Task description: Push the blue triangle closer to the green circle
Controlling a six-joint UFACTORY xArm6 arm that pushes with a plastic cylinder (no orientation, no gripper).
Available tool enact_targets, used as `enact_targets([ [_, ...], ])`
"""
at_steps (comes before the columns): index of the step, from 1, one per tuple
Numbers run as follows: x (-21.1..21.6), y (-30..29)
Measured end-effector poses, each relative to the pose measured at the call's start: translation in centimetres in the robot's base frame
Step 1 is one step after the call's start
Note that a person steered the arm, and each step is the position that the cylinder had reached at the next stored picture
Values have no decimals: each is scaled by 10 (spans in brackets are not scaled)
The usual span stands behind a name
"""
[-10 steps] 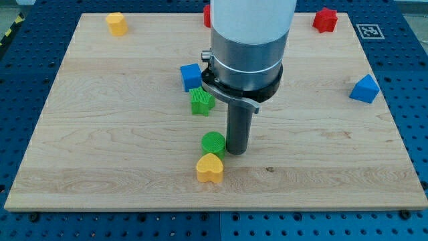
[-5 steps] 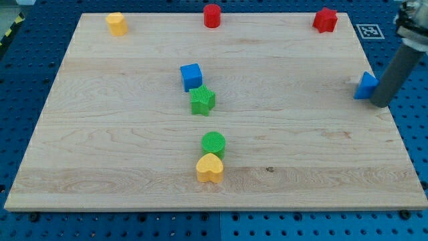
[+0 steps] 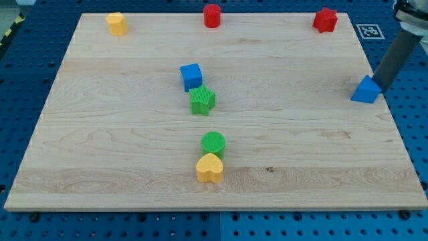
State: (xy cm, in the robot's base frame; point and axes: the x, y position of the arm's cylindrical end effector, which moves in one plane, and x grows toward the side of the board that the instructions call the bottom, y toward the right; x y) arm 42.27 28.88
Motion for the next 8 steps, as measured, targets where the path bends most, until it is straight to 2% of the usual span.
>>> enact_targets([
  [1,17,-10],
  [4,7,-61],
  [5,-8,-78],
  [8,-5,-100],
])
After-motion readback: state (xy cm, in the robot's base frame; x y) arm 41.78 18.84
